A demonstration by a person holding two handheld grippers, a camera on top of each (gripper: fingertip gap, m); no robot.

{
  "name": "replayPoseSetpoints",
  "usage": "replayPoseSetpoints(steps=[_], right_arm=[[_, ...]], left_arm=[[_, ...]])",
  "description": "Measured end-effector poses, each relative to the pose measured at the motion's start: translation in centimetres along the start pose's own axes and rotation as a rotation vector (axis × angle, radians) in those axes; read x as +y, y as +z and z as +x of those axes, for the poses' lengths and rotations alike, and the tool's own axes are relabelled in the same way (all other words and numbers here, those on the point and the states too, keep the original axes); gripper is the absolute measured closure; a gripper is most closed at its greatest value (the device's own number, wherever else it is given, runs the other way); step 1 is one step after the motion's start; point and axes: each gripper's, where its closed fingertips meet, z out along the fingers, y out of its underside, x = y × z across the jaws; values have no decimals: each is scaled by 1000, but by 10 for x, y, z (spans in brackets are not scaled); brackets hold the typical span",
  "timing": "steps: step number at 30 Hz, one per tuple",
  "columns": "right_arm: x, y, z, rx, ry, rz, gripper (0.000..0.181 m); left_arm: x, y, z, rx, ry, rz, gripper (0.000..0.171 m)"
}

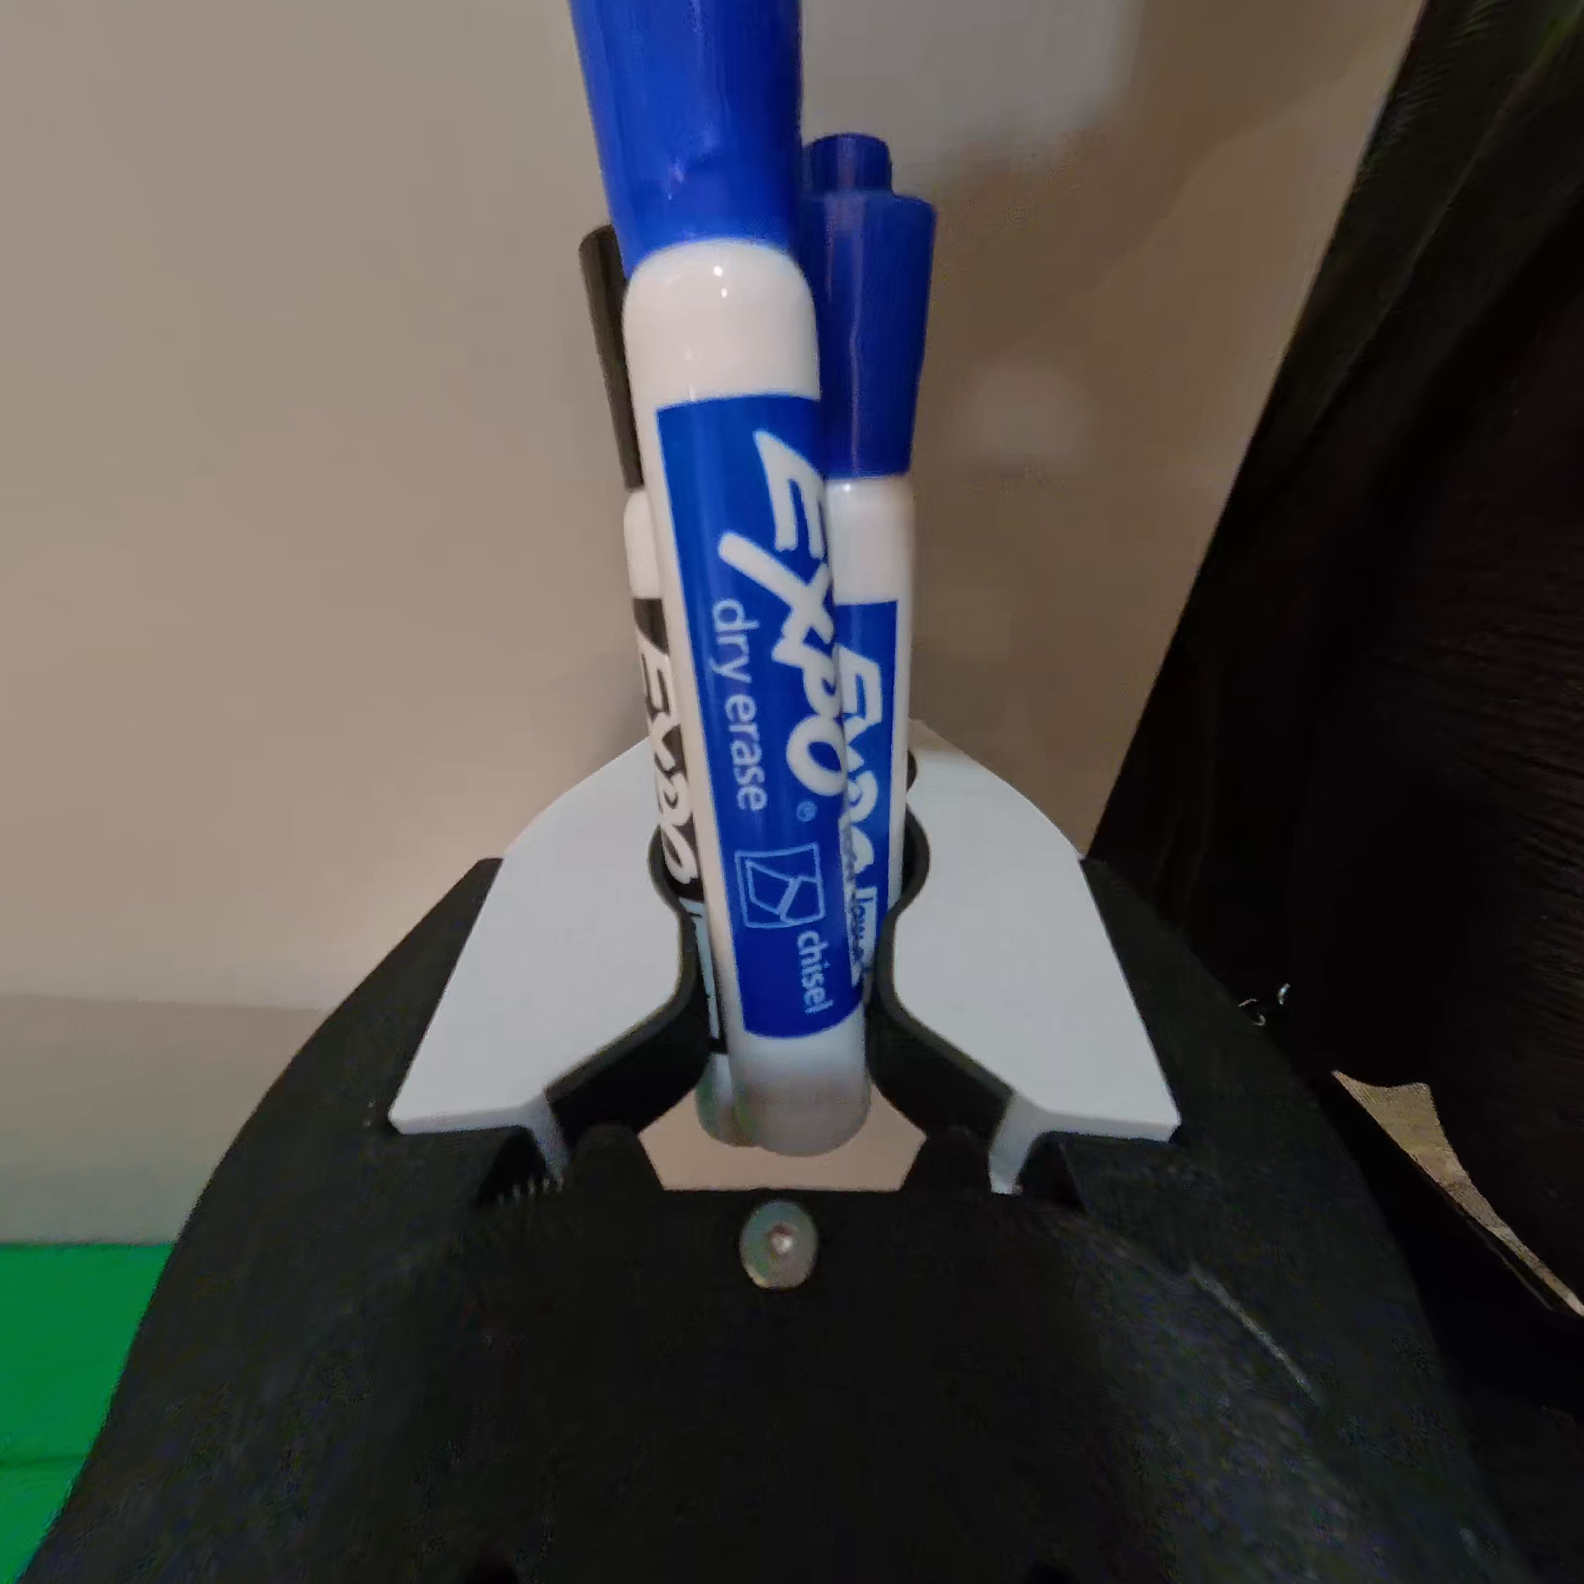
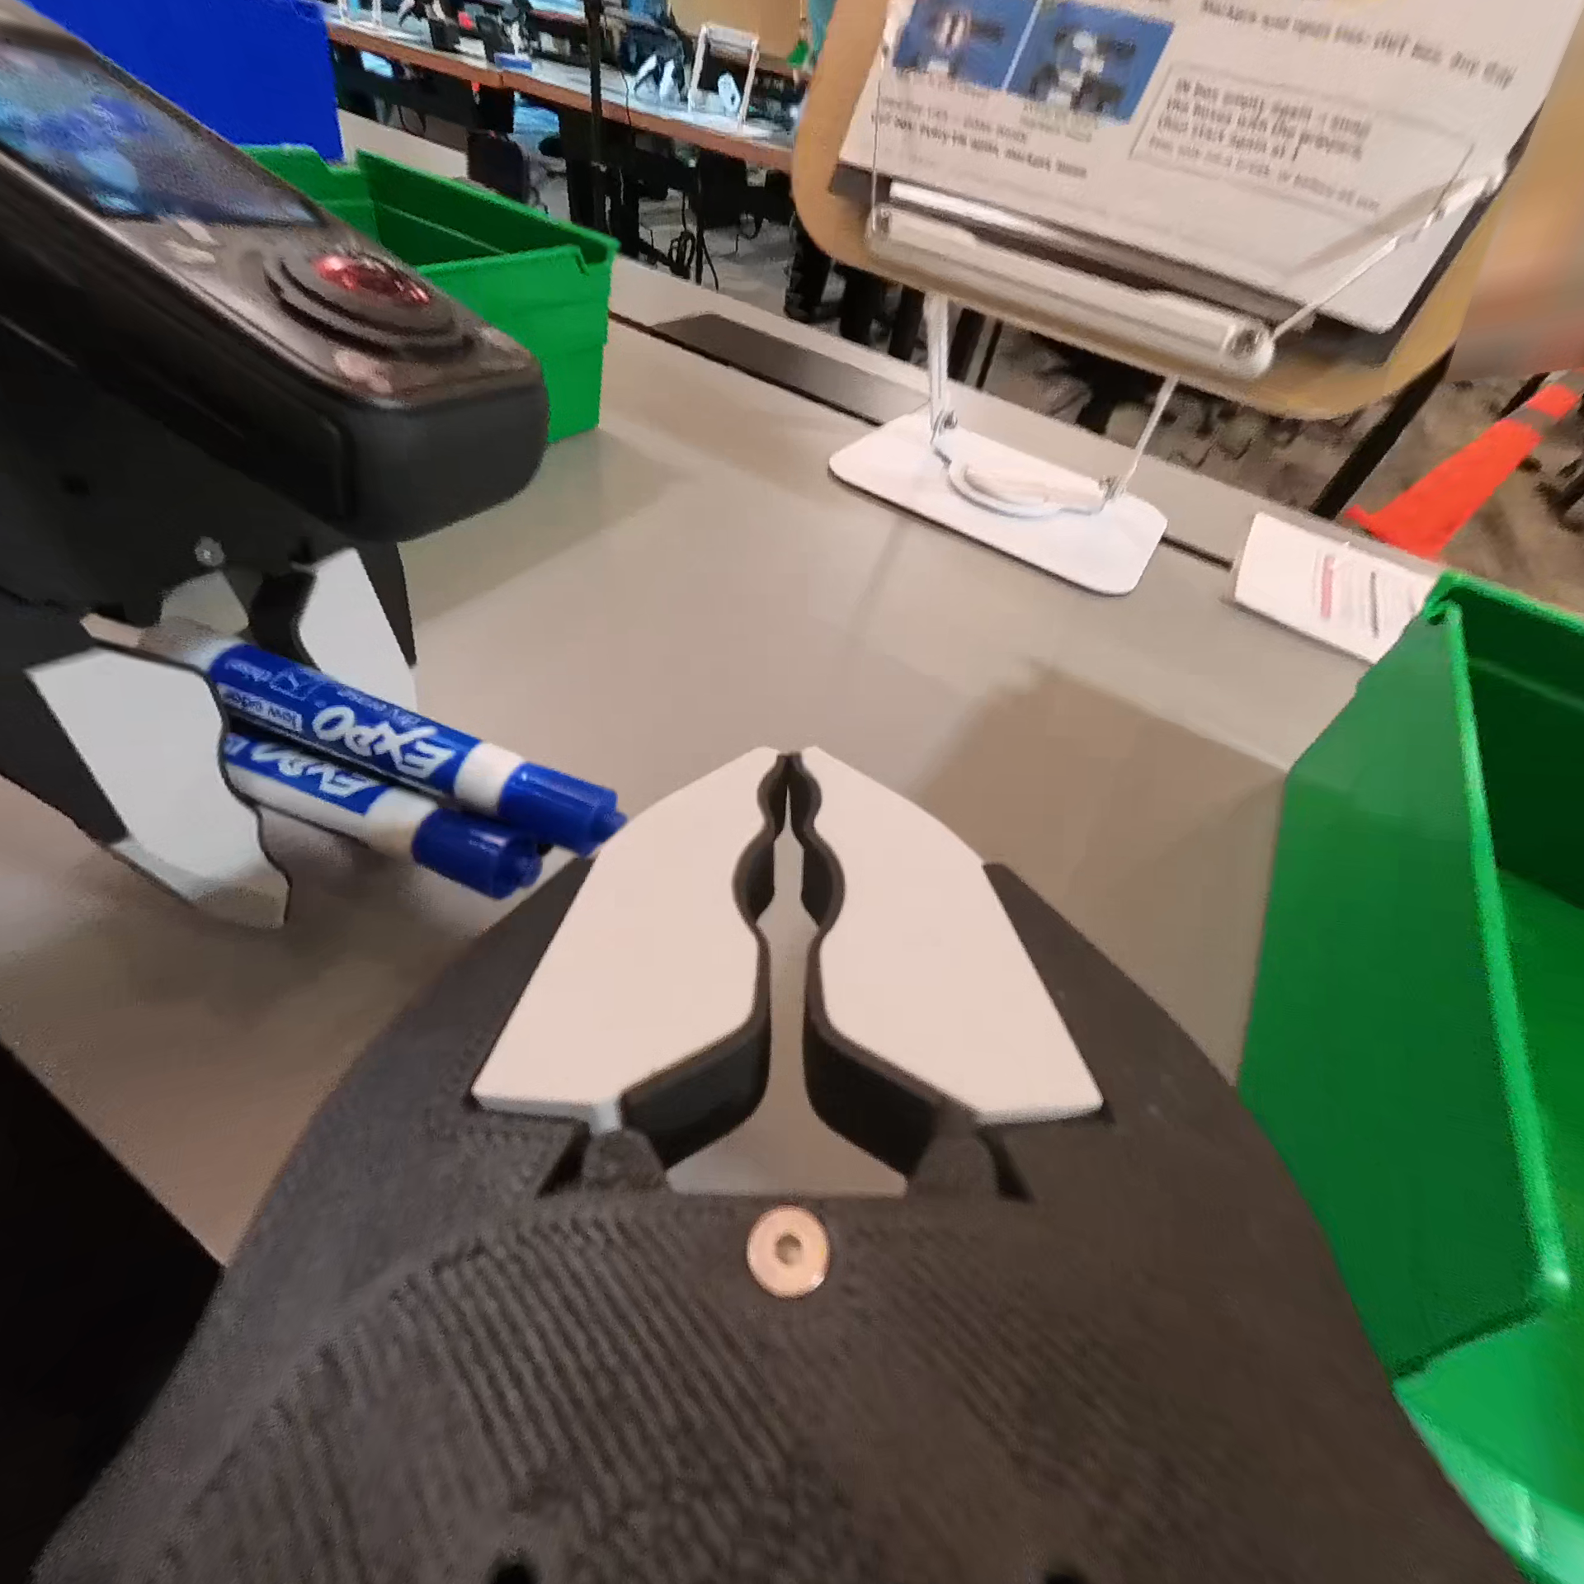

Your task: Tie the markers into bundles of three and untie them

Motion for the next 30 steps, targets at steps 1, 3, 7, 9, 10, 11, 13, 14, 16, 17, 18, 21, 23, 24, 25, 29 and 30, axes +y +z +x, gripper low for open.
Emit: replayPoseSetpoints(steps=[1, 3, 7, 9, 10, 11, 13, 14, 16, 17, 18, 21, 23, 24, 25, 29, 30], right_arm=[[4, 1, 3, -13, 20, -14, 181], [6, 0, 12, -22, 54, -5, 181], [12, 0, 28, -14, 100, -17, 181], [16, 2, 26, -38, 145, -41, 181], [18, 3, 23, -55, 164, -49, 181], [19, 4, 19, -71, 172, -57, 181], [21, 6, 12, -81, 146, -74, 181], [23, 7, 9, -83, 120, -81, 181], [25, 9, 2, -87, 57, -92, 181], [25, 9, 0, -87, 26, -95, 181], [25, 10, -3, -87, 1, -97, 181], [25, 11, -11, -112, -19, -97, 181], [23, 11, -16, -148, -13, -89, 181], [22, 10, -19, -170, -10, -84, 181], [22, 10, -21, -188, -6, -81, 181], [23, 10, -29, -231, 2, -91, 181], [23, 10, -31, -239, 2, -89, 181]], left_arm=[[-1, 0, -3, -16, -3, -5, 125], [-6, -2, -7, -36, -6, 0, 125], [-17, -4, -7, -41, -20, 26, 125], [-17, -3, -6, -65, 10, 17, 126], [-19, -1, -3, -58, 22, 26, 125], [-20, 1, 2, -41, 36, 37, 125], [-20, 5, 9, -23, 63, 58, 126], [-21, 5, 10, -24, 71, 74, 126], [-20, 5, 12, -16, 70, 90, 125], [-20, 5, 12, -11, 66, 103, 126], [-20, 5, 12, -5, 62, 114, 126], [-17, 4, 14, -2, 56, 117, 126], [-17, 5, 14, -9, 58, 117, 125], [-17, 4, 14, -8, 55, 119, 125], [-17, 4, 14, -7, 51, 120, 126], [-14, 4, 14, -11, 42, 108, 125], [-13, 4, 14, -14, 39, 101, 126]])
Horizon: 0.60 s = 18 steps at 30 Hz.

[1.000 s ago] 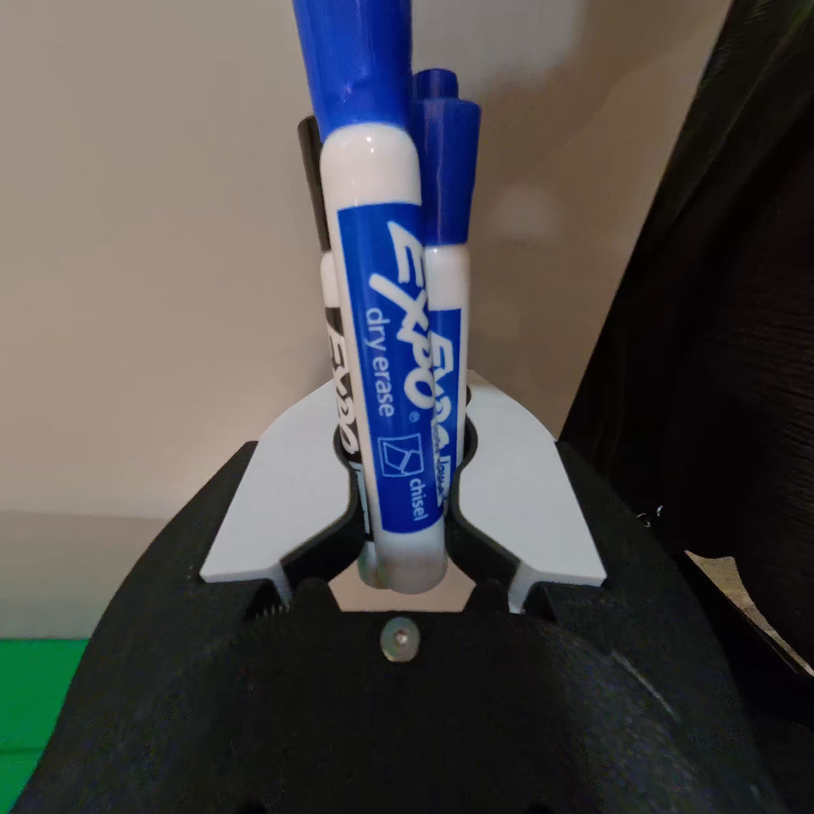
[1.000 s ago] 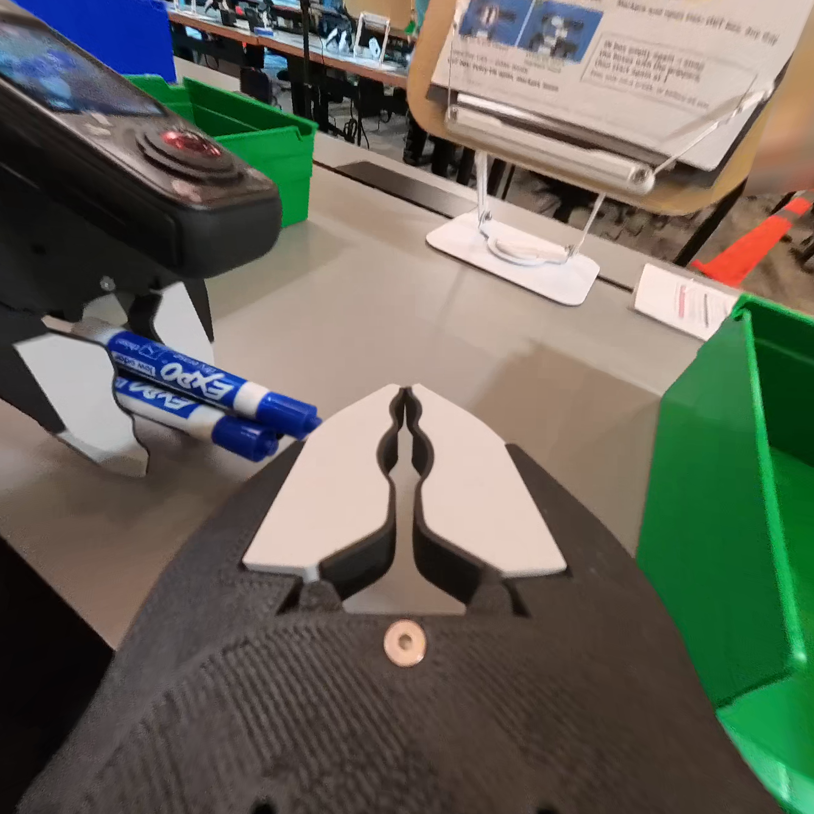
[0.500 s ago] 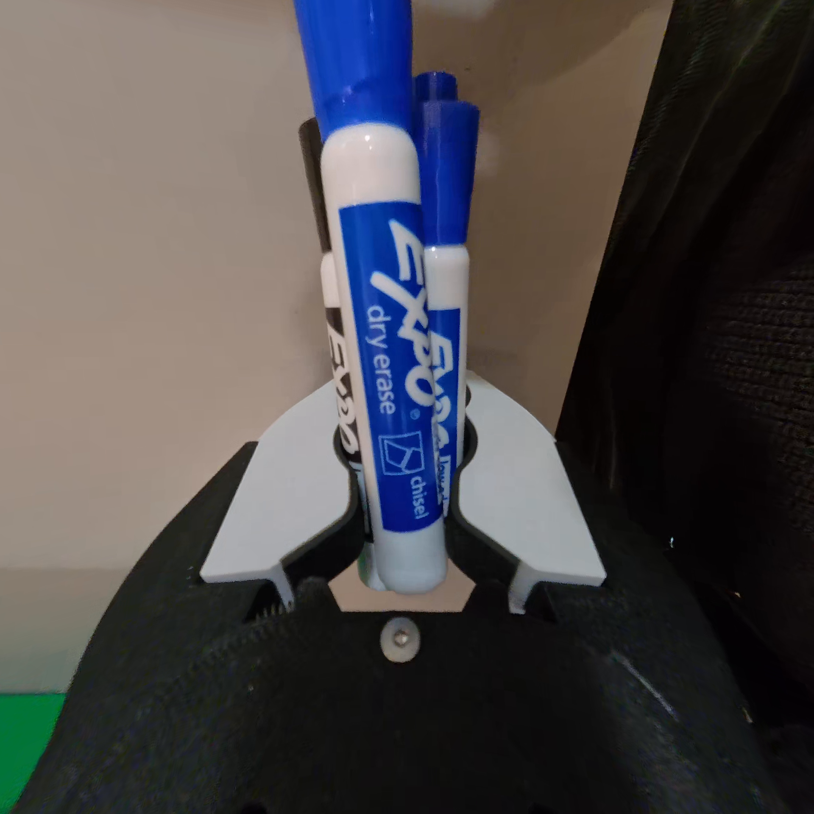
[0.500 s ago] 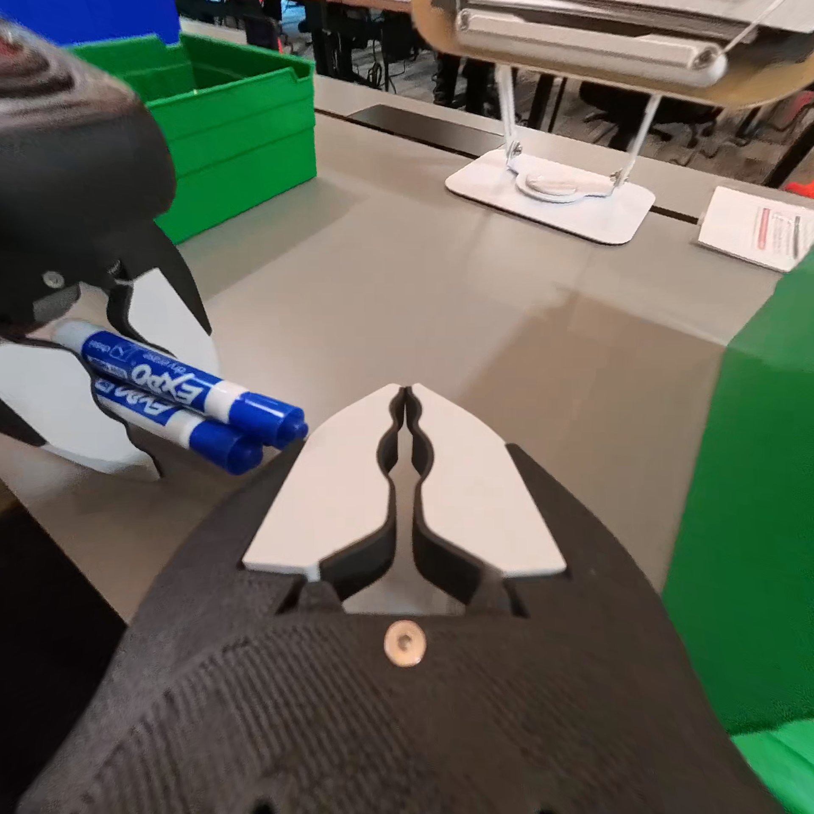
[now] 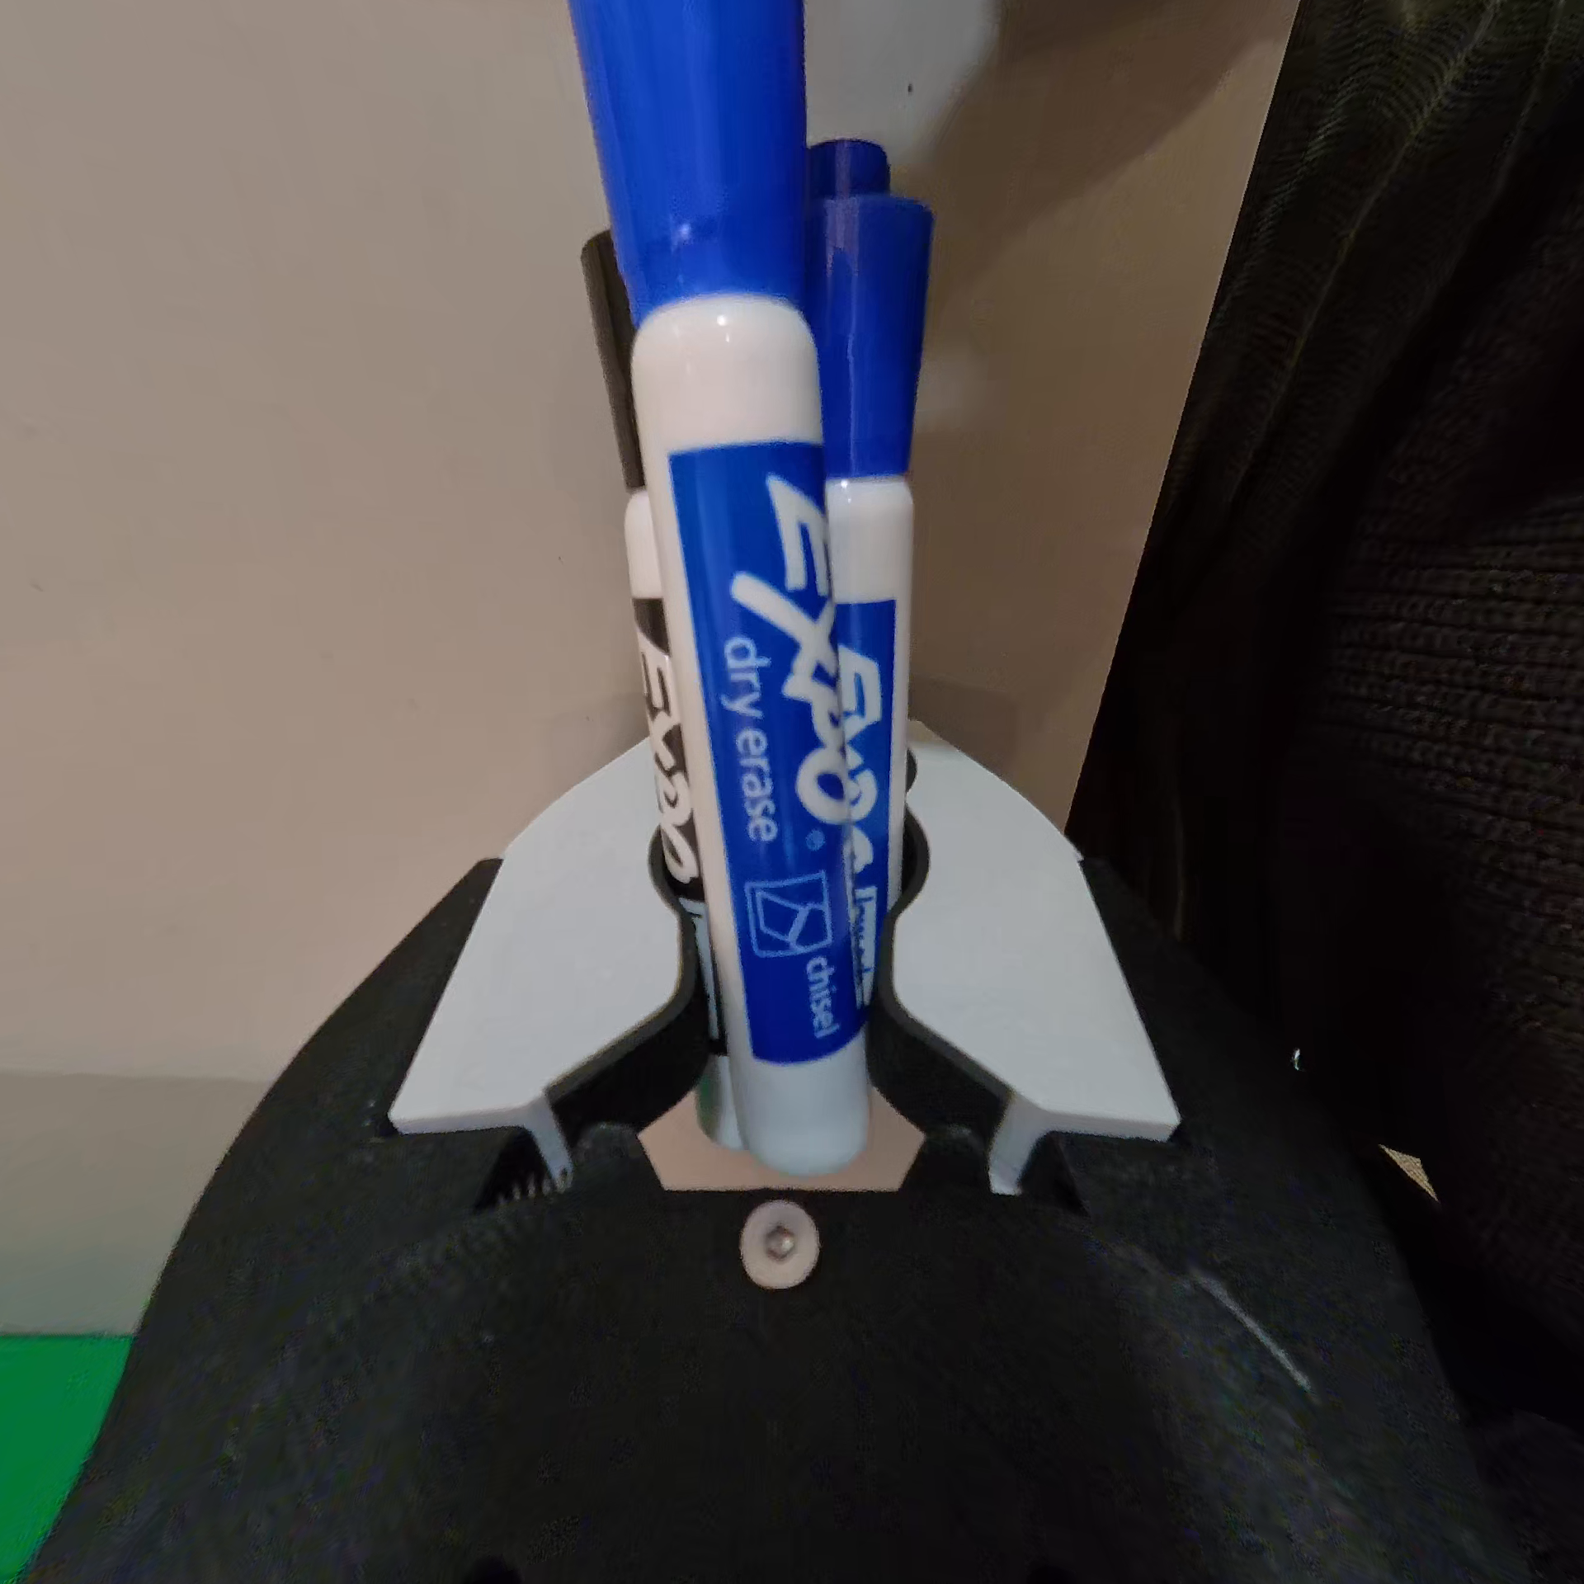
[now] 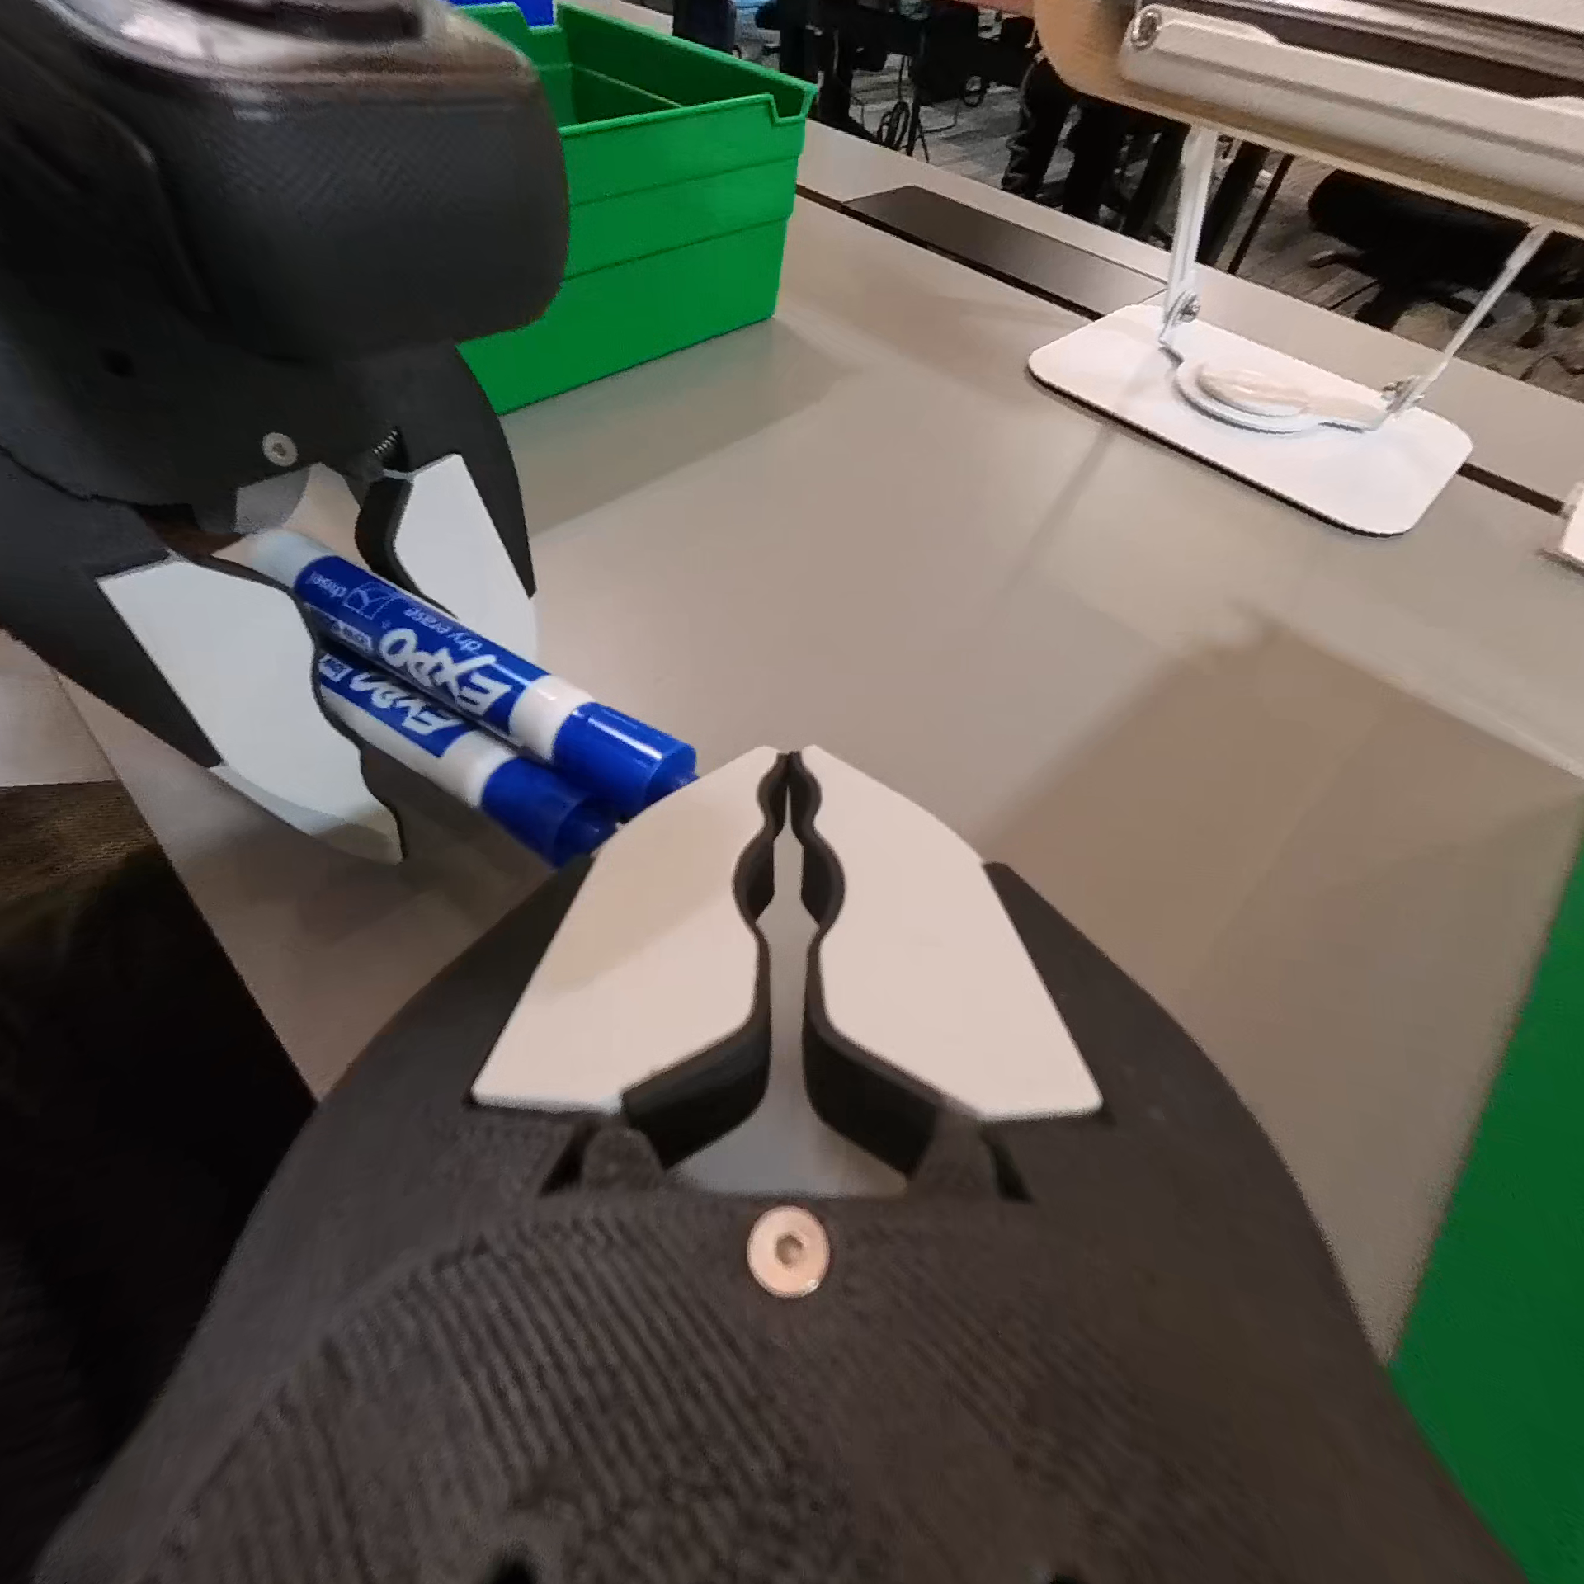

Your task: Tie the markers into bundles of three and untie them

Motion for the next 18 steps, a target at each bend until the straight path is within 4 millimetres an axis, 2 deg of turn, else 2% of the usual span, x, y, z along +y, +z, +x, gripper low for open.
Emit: replayPoseSetpoints(steps=[6, 13, 18], right_arm=[[-1, 0, -5, -1, -55, 3, 181], [-5, -1, -14, -51, -43, 27, 181], [-6, -2, -6, 1, -51, 33, 181]], left_arm=[[-1, -5, 1, -11, -2, -8, 125], [-1, -12, -1, -27, -3, 1, 126], [-1, -13, 1, -32, 8, -5, 126]])
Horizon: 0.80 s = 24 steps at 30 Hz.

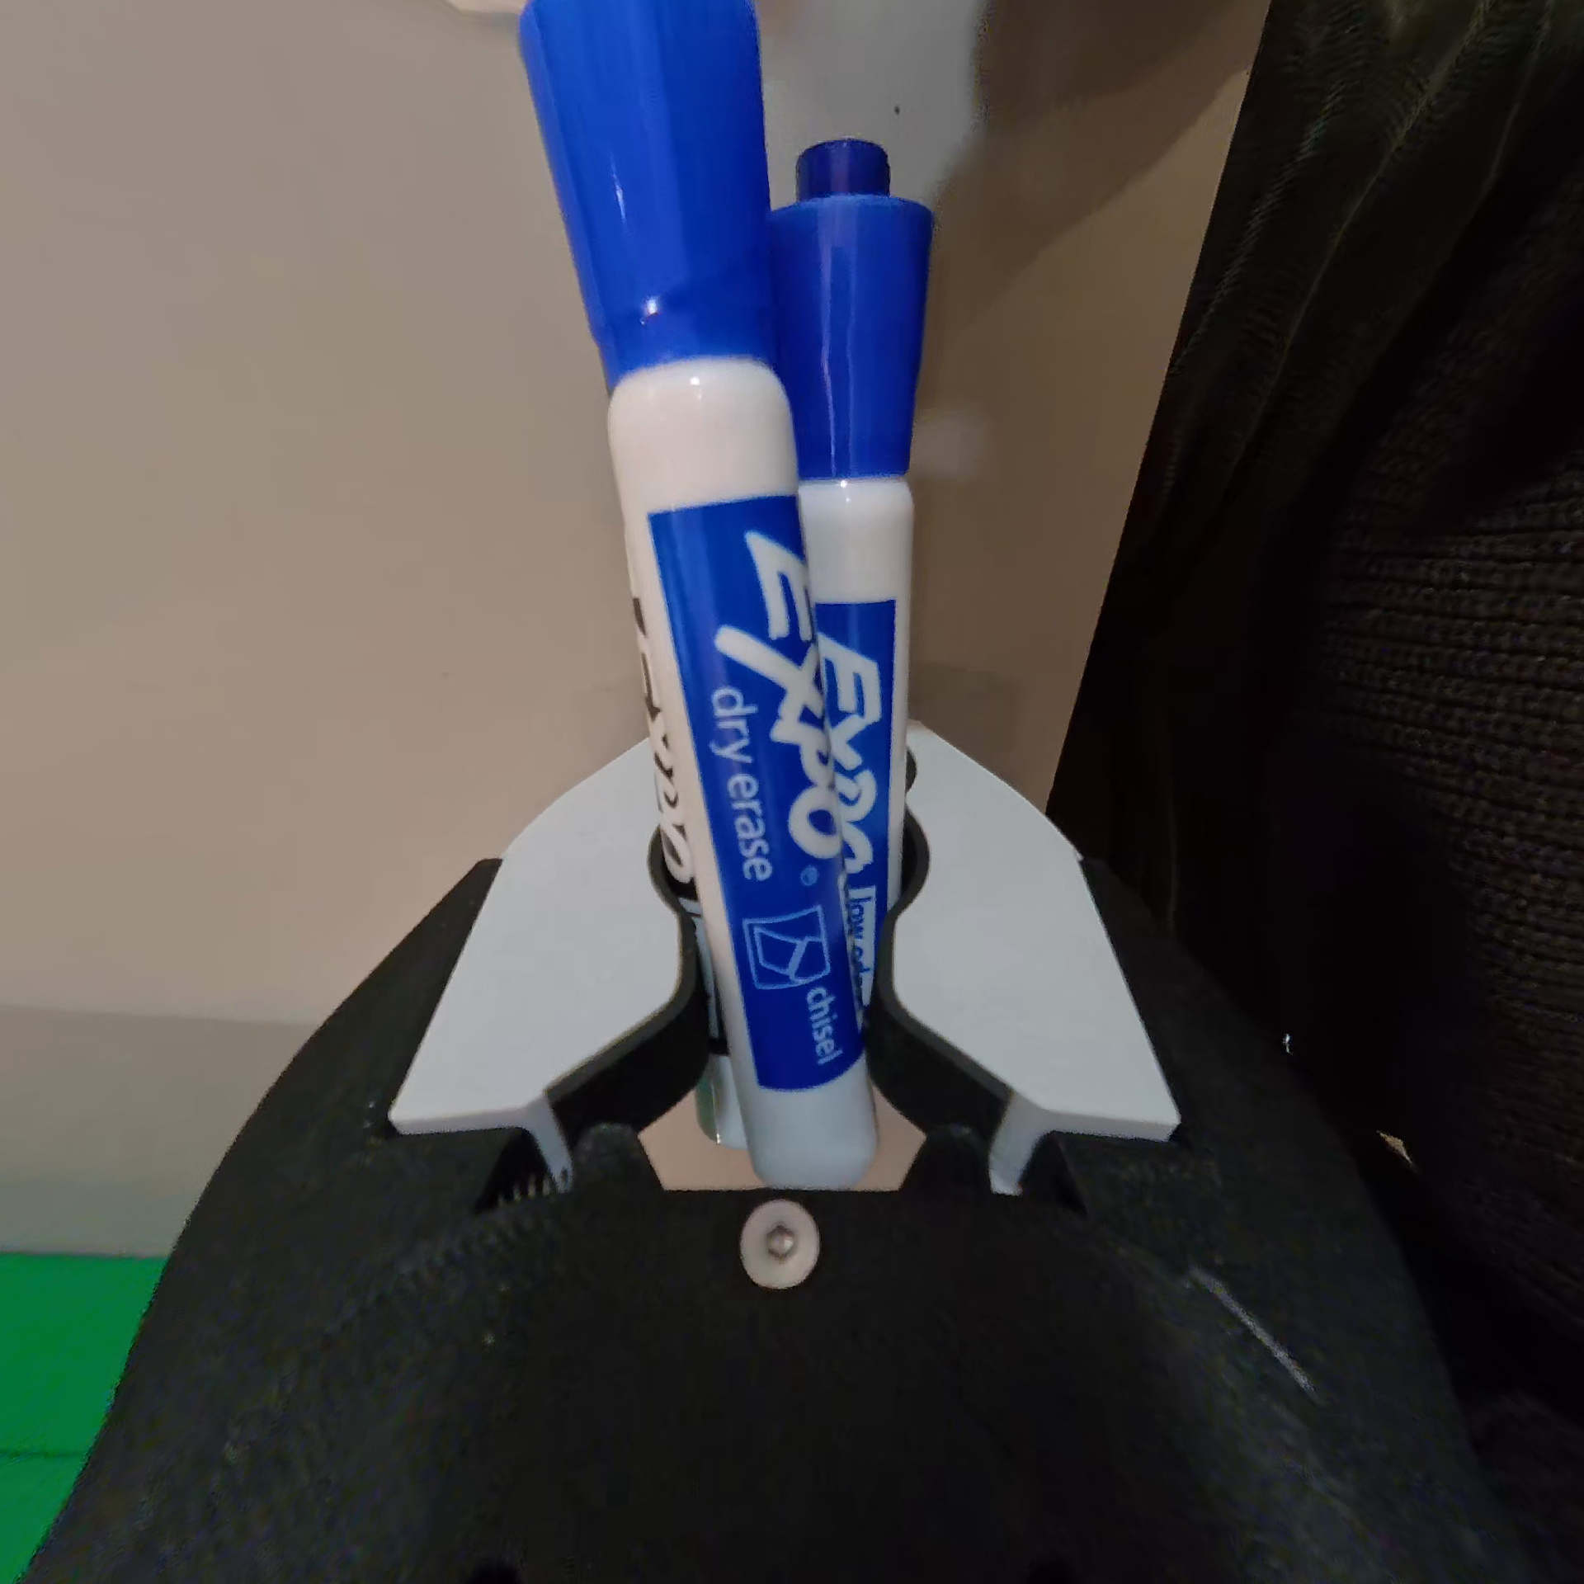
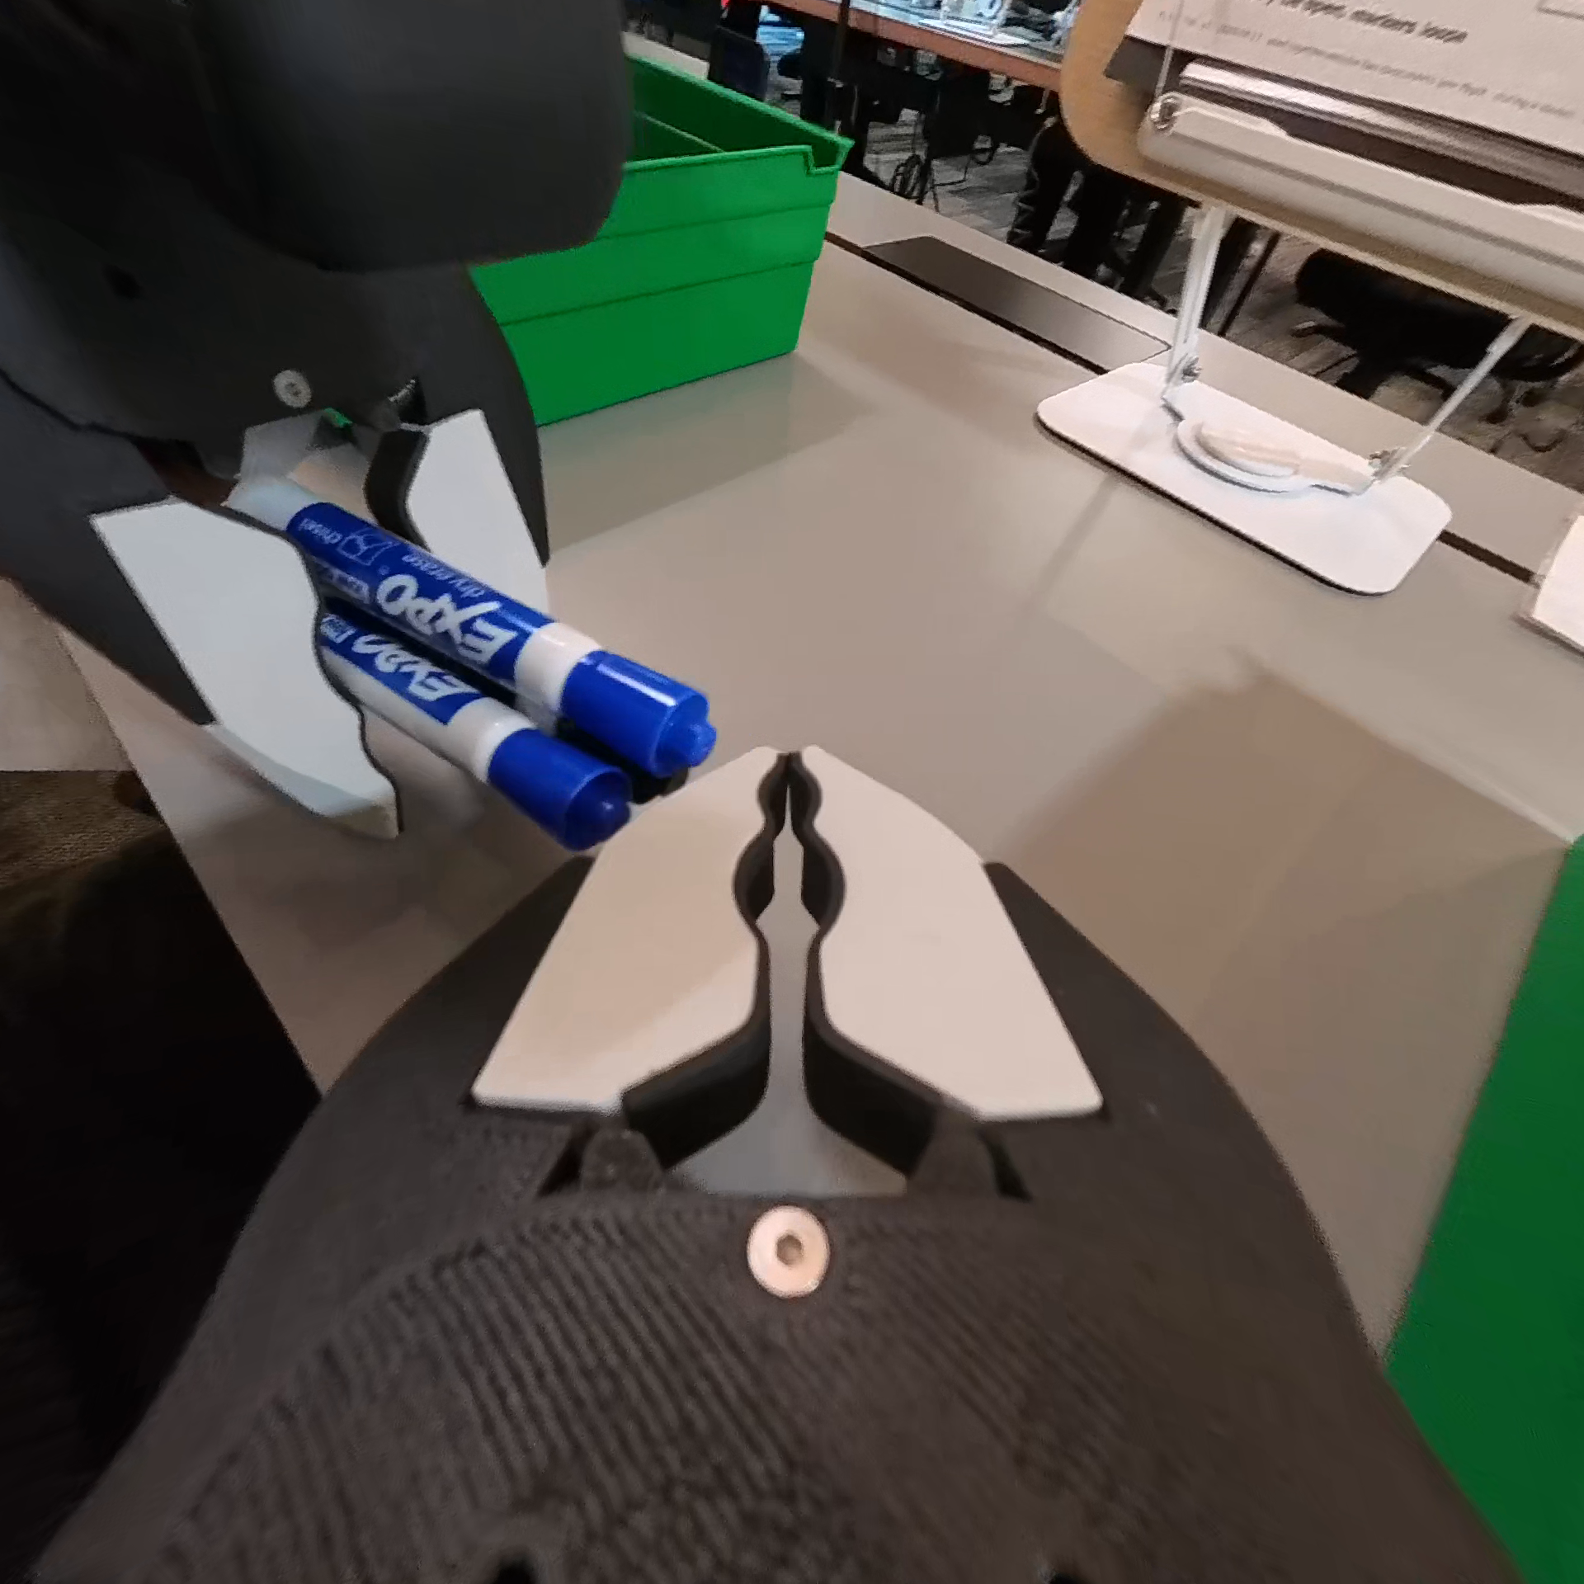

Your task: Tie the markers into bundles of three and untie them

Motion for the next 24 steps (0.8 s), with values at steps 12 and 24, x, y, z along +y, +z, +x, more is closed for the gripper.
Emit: replayPoseSetpoints(steps=[12, 24], right_arm=[[-13, -9, -10, -293, 364, 77, 181], [-17, -13, -13, -285, 288, 109, 181]], left_arm=[[-2, -4, 3, 1, 13, 7, 126], [0, -7, 1, -10, -14, 5, 126]])
